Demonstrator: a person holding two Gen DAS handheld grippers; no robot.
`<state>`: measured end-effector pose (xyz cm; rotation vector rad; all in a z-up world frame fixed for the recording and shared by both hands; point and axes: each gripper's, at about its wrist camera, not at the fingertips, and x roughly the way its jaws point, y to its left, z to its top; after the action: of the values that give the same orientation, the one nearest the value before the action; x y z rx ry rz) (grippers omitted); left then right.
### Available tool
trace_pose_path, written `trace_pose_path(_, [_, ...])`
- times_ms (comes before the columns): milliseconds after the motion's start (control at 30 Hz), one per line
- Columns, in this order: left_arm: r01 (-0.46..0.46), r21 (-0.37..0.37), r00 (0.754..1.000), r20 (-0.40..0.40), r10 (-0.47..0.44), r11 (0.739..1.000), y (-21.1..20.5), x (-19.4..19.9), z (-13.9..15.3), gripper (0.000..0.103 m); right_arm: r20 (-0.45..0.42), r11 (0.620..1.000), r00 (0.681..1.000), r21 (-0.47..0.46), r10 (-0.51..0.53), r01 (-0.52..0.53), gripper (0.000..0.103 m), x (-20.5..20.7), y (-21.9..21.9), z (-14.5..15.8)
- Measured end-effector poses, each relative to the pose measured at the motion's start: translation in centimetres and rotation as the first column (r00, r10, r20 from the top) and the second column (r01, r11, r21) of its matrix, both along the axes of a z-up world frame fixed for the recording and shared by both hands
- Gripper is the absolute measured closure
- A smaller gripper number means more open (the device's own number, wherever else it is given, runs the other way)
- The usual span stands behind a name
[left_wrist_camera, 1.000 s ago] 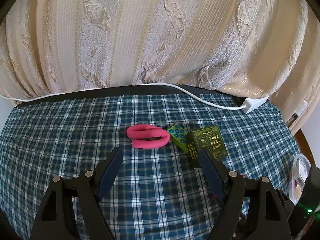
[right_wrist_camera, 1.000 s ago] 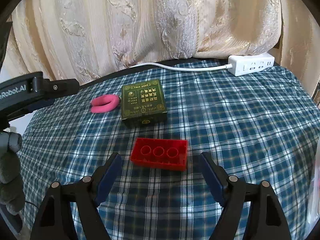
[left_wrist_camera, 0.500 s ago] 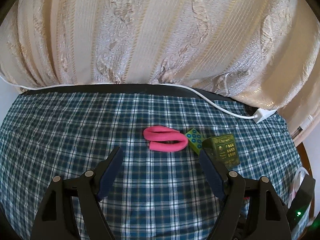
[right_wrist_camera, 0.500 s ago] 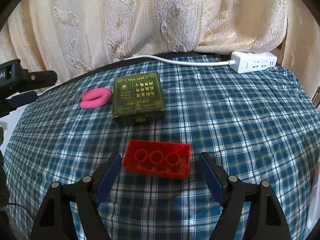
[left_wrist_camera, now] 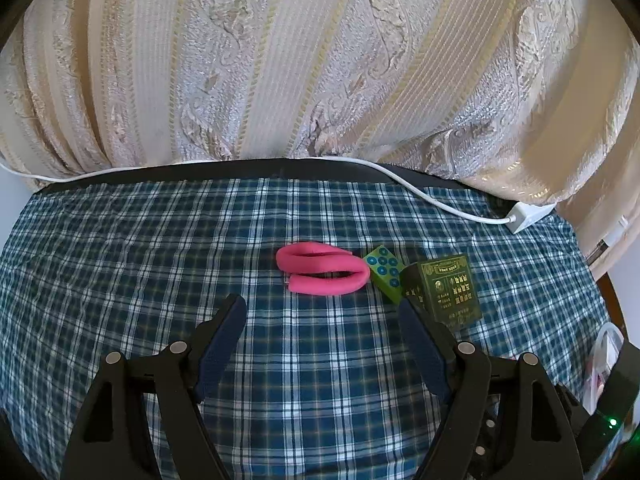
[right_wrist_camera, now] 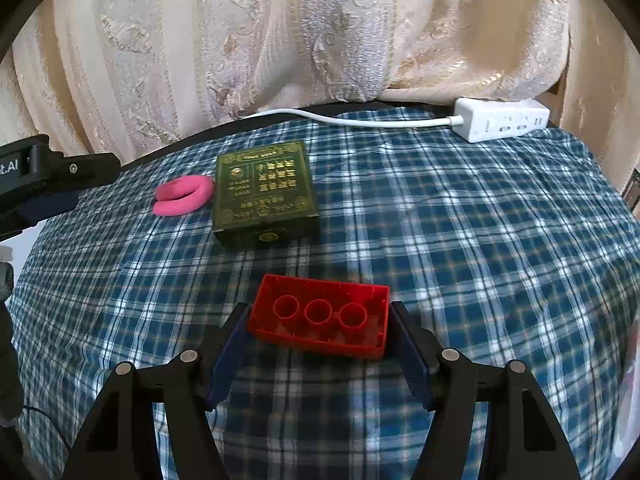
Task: Organize objects
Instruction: 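Grasp the red duplo brick with the right gripper, then grasp the green square box with left while right holds the red brick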
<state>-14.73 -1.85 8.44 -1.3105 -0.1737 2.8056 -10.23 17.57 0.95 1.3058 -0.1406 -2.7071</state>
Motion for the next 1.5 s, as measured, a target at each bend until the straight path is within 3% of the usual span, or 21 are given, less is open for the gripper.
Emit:
trace_pose_path(233, [-0.026,0.001,1.0,0.006,0.026,1.0,-0.8,-0.3,-0.4,0.023,-0.018,1.0,1.0,0.013,-0.022,0.022,0.032,2.3,1.8,0.1])
trace_pose_path(467, [-0.039,-0.017,0.999,0.021,0.04,0.999,-0.8,-0.5,-1.2,0.023,-0.029,0.998,0.998,-0.032,-0.049,0.048,0.032,3.3,3.1,0.3])
trace_pose_path(767, [0.015,-0.105,0.998,0.055,-0.01,0.994,2.6,-1.0,-3.6,0.023,-0.029,0.992,0.998,-0.114,-0.053,0.05,0.032,3.5,4.3,0.1])
trace_pose_path(933, [0.016,-0.057,0.996,0.083,-0.011,0.998,3.2,-1.6,-4.3,0.023,-0.04,0.991,0.997,-0.117,-0.067,0.062,0.032,3.5,5.0,0.3])
trace_pose_path(1133, [0.028,-0.012,0.998,0.052,-0.027,1.0,5.6,-2.3,-3.1,0.023,-0.066,0.988,0.99,-0.103,-0.122,0.115,0.032,3.8,6.1,1.3])
trace_pose_path(1500, [0.021,-0.09,0.999,0.049,-0.017,0.996,10.8,-3.9,-3.5,0.023,-0.071,0.982,0.987,-0.132,-0.147,0.137,0.032,4.2,7.3,2.1])
